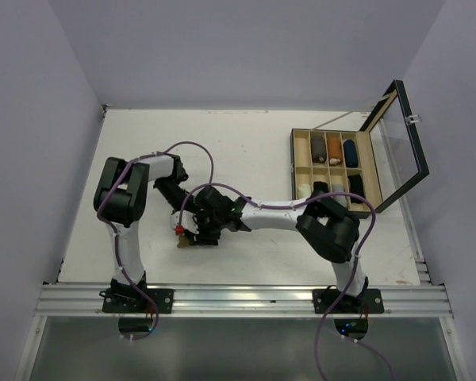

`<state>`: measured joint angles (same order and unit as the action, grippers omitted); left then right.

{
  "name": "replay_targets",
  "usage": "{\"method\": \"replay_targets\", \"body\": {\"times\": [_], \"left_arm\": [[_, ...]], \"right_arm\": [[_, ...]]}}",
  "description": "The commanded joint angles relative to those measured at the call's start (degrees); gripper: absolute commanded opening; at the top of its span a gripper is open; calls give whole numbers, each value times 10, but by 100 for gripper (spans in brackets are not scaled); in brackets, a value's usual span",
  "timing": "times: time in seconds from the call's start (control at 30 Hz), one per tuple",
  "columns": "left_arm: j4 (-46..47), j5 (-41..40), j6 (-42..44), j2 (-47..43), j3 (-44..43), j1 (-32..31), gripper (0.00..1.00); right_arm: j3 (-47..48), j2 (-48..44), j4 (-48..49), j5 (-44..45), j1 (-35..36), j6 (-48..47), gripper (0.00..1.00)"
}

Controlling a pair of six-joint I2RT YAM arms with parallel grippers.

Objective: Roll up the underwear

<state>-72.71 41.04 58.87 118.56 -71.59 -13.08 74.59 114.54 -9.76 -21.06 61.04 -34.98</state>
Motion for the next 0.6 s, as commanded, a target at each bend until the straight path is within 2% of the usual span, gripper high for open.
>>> {"method": "replay_targets", "body": {"times": [0.0,0.13,0.47,0.57], "left_arm": [[97,-117,22,42,3,-4,9],[89,-112,22,50,-7,-4,15],[38,-81,37,90,-46,2,20],[20,-77,41,100,-57,5,22]], "right_arm": [[-13,36,33,-20,0,-21,51],[-4,59,20,-5,0,-34,43],[25,120,-39,80,4,-51,43],[21,131,-53,95,11,-56,37]]}}
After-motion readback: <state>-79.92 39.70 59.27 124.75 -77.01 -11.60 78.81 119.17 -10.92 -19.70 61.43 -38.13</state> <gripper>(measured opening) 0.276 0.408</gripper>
